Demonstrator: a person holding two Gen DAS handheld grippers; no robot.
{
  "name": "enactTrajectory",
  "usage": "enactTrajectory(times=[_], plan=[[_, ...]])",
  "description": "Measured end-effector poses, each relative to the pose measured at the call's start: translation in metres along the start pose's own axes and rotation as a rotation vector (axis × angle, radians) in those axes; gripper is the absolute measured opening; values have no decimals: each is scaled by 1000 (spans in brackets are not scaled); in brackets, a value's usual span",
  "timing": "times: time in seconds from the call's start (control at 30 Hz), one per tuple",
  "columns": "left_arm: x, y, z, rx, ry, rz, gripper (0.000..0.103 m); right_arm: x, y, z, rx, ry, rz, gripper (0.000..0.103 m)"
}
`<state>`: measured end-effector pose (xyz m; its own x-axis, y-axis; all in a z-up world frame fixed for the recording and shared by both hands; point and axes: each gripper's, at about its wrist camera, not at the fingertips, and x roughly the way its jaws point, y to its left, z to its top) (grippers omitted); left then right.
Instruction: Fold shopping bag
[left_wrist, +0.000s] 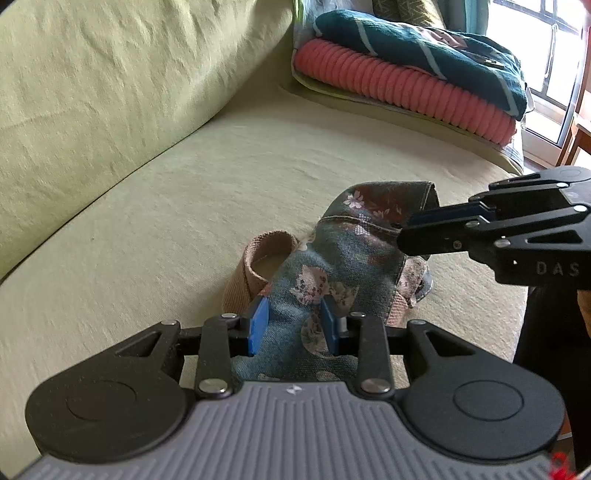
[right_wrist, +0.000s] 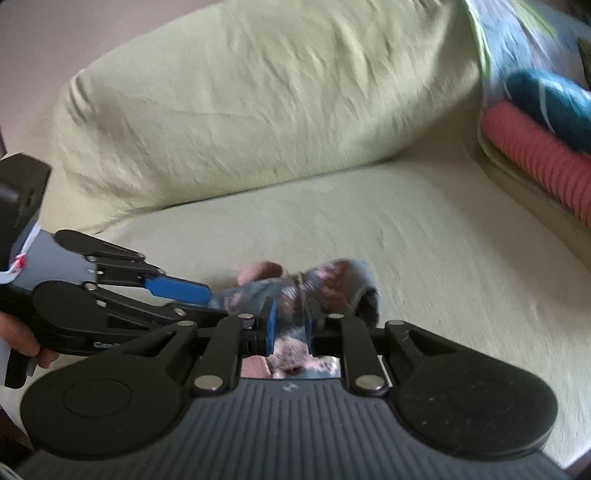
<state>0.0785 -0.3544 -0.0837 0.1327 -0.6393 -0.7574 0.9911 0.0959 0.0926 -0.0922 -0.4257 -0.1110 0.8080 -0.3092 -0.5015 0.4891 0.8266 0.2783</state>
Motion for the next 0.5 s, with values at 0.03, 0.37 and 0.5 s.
enactTrajectory(times=[0.03, 0.37, 0.5], plan=[[0, 0, 0, -1, -2, 0, 38, 1, 3, 1, -22, -13, 2, 14], [-37, -2, -14, 70, -81, 49, 33, 25, 19, -5, -202, 41, -20, 14], [-43, -1, -28, 84, -49, 14, 20, 24, 12, -6, -162, 30, 9, 14]])
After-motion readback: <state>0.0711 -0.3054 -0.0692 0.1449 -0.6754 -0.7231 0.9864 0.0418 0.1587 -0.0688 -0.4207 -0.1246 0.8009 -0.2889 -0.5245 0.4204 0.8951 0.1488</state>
